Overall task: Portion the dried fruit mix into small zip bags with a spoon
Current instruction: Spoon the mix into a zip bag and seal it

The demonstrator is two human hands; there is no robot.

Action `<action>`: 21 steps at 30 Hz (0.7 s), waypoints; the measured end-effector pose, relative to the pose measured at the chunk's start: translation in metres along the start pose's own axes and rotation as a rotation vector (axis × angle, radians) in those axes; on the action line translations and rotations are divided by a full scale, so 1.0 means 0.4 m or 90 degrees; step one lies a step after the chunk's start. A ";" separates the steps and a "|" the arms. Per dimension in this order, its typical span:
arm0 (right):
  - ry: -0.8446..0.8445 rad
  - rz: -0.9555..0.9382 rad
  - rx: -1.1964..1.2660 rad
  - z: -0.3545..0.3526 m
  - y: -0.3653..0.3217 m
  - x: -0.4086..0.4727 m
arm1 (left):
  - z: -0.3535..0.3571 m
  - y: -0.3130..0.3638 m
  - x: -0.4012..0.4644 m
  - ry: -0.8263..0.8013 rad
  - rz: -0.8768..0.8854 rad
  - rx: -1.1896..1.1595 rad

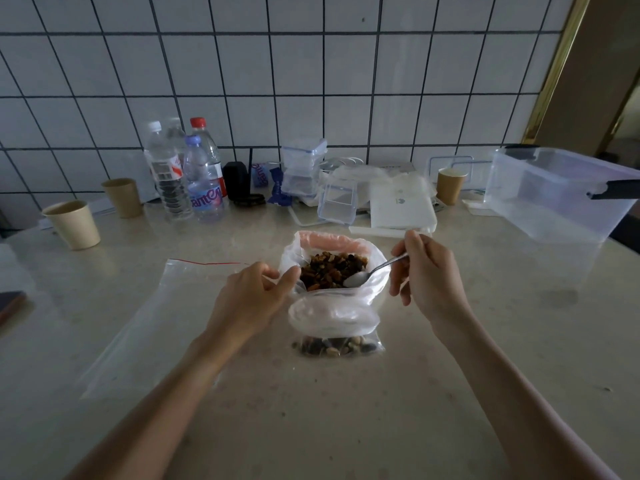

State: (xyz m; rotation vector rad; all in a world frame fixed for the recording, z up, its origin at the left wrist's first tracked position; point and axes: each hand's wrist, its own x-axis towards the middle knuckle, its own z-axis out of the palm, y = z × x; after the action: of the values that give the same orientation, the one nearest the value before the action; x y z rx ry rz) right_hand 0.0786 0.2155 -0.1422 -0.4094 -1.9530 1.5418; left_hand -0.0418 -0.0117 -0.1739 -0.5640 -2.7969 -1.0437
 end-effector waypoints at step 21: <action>-0.129 0.232 0.137 0.049 0.025 -0.012 | 0.017 0.041 -0.020 -0.051 -0.015 -0.346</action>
State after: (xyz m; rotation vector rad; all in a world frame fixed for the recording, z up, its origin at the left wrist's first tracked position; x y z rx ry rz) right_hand 0.0688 0.2005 -0.1557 -0.5578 -1.9084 2.0736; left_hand -0.0279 0.0015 -0.1708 -0.6289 -2.5707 -1.8392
